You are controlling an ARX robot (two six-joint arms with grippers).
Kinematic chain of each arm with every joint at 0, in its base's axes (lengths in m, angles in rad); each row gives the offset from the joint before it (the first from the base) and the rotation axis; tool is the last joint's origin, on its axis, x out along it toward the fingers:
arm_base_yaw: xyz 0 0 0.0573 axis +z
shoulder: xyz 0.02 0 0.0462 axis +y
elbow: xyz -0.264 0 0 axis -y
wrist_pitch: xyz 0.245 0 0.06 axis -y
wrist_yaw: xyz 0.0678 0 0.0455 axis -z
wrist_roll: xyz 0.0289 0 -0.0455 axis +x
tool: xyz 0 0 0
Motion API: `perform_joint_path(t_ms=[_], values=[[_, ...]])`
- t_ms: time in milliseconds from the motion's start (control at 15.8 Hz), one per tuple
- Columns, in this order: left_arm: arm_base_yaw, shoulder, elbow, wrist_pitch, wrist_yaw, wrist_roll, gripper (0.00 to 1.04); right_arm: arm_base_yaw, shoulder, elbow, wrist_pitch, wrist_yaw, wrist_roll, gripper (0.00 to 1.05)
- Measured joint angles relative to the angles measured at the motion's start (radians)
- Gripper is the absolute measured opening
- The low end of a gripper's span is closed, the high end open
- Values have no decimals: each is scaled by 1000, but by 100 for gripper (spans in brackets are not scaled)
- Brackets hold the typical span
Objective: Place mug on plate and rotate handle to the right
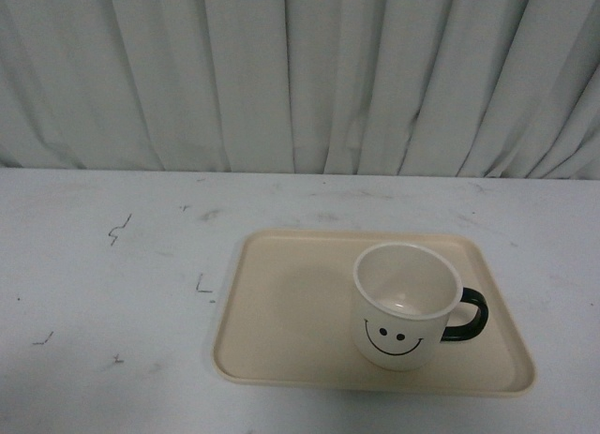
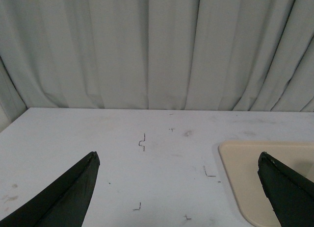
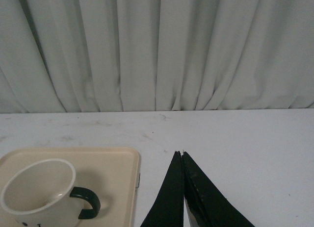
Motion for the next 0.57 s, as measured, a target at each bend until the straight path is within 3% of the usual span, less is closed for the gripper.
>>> perform_joint_path(t_ms=[570], values=[[0,0,0,0,0,0,98,0,-412,-20,-369,0,0,2]])
